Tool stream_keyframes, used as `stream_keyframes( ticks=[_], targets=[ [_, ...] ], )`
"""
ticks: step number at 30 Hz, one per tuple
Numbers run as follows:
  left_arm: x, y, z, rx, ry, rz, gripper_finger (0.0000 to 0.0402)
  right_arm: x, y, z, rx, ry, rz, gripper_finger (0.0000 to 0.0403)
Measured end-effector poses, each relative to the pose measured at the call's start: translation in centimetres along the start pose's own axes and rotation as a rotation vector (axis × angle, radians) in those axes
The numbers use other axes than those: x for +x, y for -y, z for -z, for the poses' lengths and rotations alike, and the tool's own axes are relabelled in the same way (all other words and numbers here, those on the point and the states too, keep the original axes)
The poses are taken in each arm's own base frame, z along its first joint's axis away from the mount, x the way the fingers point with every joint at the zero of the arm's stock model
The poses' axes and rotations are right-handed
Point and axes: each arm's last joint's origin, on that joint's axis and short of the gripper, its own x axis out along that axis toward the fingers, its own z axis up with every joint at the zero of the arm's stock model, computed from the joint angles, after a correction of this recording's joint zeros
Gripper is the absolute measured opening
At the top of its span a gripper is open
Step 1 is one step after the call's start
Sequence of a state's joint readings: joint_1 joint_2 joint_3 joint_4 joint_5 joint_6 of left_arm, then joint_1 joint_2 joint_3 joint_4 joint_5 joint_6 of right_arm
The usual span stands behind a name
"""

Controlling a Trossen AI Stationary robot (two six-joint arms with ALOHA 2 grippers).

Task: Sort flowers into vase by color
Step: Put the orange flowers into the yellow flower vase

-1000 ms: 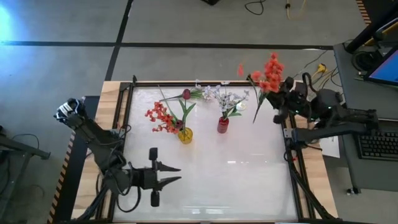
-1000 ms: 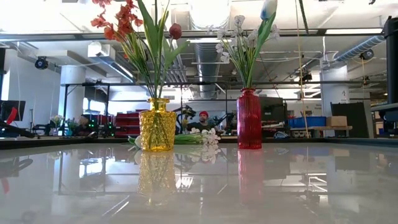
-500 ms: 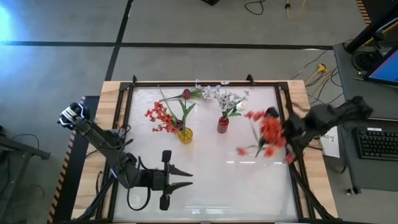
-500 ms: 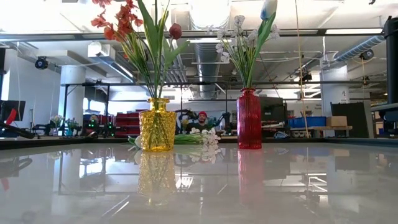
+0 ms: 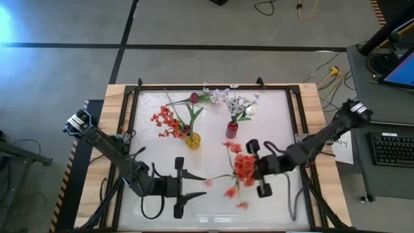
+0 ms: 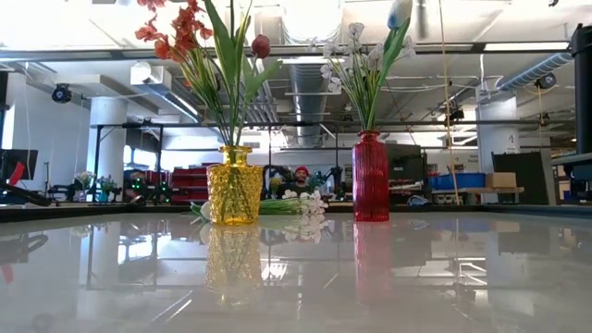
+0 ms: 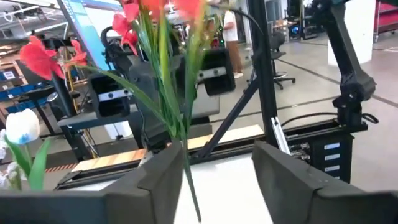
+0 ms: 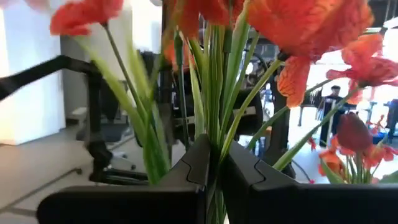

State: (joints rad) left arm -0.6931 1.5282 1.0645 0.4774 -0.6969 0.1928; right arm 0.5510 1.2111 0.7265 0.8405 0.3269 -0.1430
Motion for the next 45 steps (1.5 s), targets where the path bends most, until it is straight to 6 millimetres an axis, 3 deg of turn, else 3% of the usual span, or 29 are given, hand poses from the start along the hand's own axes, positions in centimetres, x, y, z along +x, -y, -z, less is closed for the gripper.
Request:
stream_keyframes(
  ticks=[10,27,32,40,45],
  targets=[
    [1.6,0.0,1.3,-0.014,0.000,-0.034,0.0248,4.5,-1.6,1.2,-0.079,0.062,0.040,0.0017],
    [2.1,-0.3,1.6,-0.041,0.001,0.003,0.0231,9.7,-2.9,2.4,-0.236,0.055,0.087,0.0017],
    [2.2,-0.4,1.7,-0.025,-0.001,0.000,0.0187,10.3,-3.0,3.1,-0.245,0.025,0.124,0.0017],
    [2.2,-0.4,1.9,-0.003,-0.024,-0.006,0.0021,9.9,-2.8,2.9,-0.196,-0.023,0.116,0.0044],
    [2.1,-0.4,2.0,0.004,-0.036,-0.038,0.0017,9.3,-2.4,1.9,-0.136,-0.095,0.123,0.0107]
  ],
)
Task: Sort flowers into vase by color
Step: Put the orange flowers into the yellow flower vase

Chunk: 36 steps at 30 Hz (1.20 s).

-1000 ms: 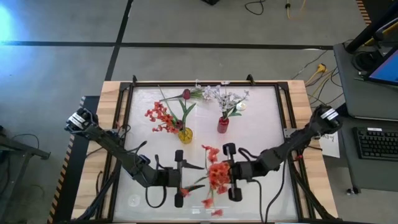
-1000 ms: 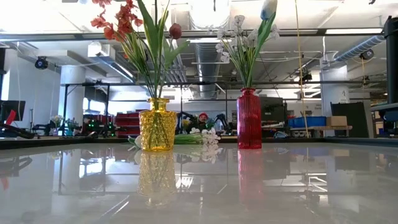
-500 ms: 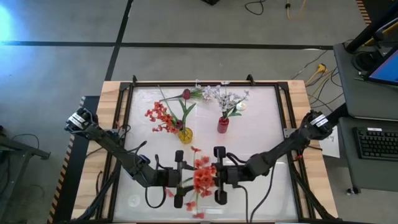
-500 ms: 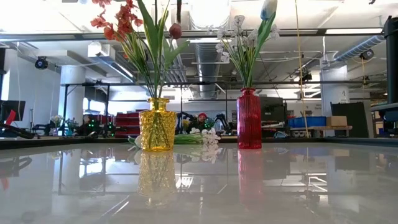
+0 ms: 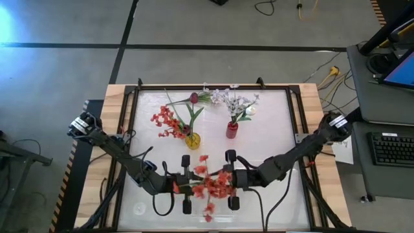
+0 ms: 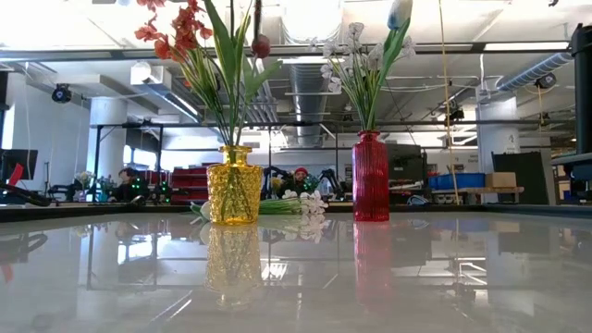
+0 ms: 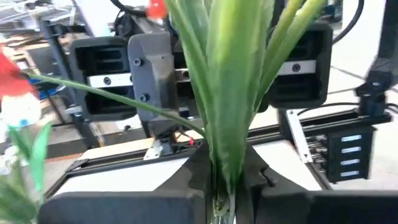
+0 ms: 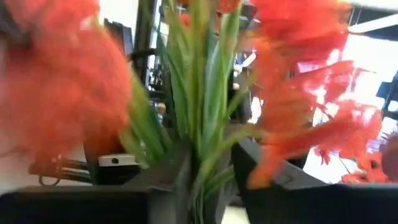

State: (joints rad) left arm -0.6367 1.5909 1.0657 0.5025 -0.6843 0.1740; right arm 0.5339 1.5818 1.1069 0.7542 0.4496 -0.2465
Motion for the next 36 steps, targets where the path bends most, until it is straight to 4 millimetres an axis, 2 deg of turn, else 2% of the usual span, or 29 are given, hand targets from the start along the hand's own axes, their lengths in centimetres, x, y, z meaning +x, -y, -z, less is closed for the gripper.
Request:
stream_keyframes(
  ticks=[5,10,18,22,28,36],
  targets=[
    [-0.3,-0.2,-0.2,0.009,-0.016,-0.029,0.0004,-1.0,0.8,-1.1,0.031,-0.096,-0.016,0.0168],
    [-1.2,-0.8,-1.1,0.005,-0.016,-0.046,0.0002,-2.3,1.6,-1.9,0.052,-0.194,-0.031,0.0205],
    [-3.1,-2.0,-1.8,0.015,-0.105,-0.175,0.0001,-4.0,2.7,-2.5,0.087,-0.331,-0.021,0.0229],
    [-3.9,-2.7,-1.7,0.013,-0.103,-0.178,0.0001,-4.5,2.9,-2.3,0.093,-0.382,-0.017,0.0231],
    [-5.9,-4.5,0.1,-0.057,-0.021,-0.201,0.0001,-4.9,2.6,-0.6,0.092,-0.426,-0.026,0.0233],
    [-8.6,-7.0,5.0,-0.104,0.150,-0.268,0.0001,-5.6,2.8,2.1,0.120,-0.420,0.002,0.0233]
  ],
)
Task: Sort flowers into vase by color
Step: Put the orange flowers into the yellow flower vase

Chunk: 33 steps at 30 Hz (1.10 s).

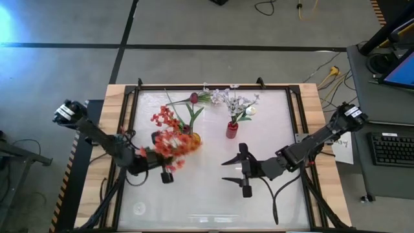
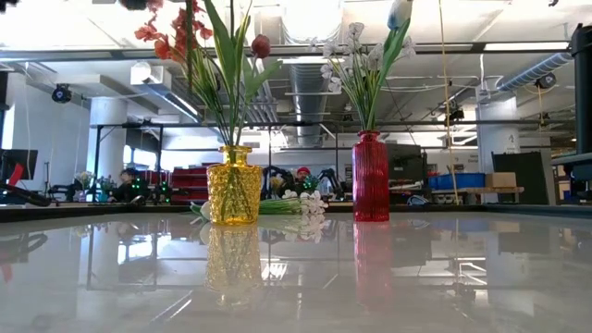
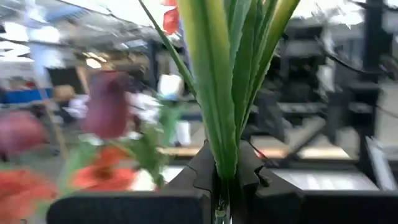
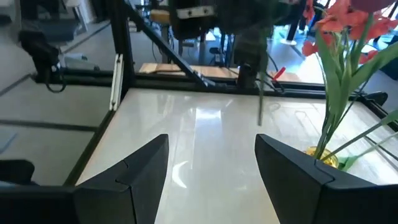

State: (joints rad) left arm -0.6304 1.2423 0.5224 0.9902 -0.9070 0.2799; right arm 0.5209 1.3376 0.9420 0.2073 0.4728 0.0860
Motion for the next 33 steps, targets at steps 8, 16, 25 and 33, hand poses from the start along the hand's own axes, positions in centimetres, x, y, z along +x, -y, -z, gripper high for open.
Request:
stream_keyframes(
  ticks=[8,16,25,33],
  targets=[
    [-0.6,-3.4,2.0,-0.002,0.156,-0.123,0.0001,0.6,1.1,0.5,0.014,0.007,0.037,0.0233],
    [0.9,-5.2,2.5,-0.028,0.194,-0.164,0.0001,0.7,1.3,0.4,0.017,0.008,0.043,0.0233],
    [1.1,-5.4,2.8,-0.041,0.182,-0.166,0.0001,0.7,1.3,0.5,0.022,0.007,0.043,0.0233],
    [1.5,-5.8,3.2,-0.051,0.159,-0.186,0.0001,0.7,1.3,0.5,0.026,0.007,0.043,0.0233]
  ],
)
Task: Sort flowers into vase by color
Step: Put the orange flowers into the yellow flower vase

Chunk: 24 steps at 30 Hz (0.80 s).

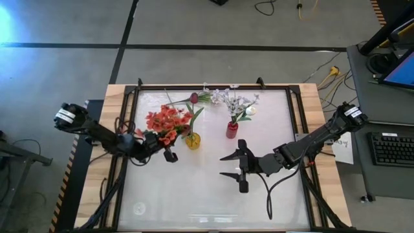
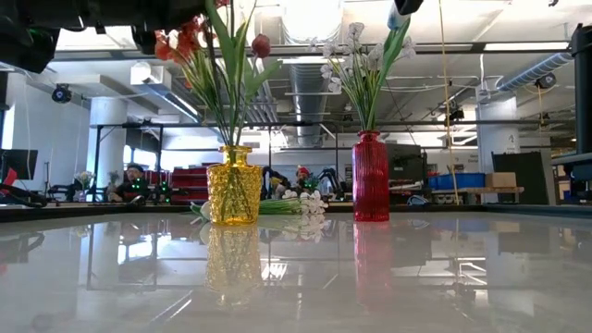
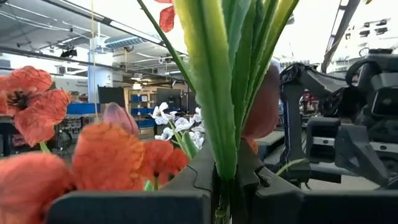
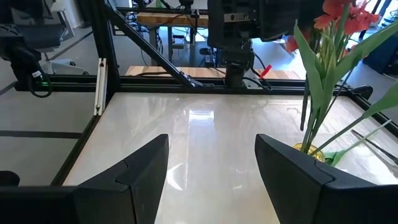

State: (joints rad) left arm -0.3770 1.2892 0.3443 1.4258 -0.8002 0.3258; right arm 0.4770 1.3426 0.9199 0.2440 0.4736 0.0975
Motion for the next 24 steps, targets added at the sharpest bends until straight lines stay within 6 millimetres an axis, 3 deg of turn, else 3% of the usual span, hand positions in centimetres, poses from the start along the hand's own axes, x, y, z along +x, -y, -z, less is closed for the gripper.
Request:
stream_keyframes(
  ticks=[19,24],
  targets=[
    [0.7,0.7,3.2,0.004,-0.066,-0.016,0.0001,0.0,0.0,0.0,0.000,0.000,0.000,0.0233],
    [0.7,0.6,3.0,0.005,-0.044,-0.023,0.0001,0.0,0.0,0.0,0.010,0.000,0.000,0.0233]
  ],
)
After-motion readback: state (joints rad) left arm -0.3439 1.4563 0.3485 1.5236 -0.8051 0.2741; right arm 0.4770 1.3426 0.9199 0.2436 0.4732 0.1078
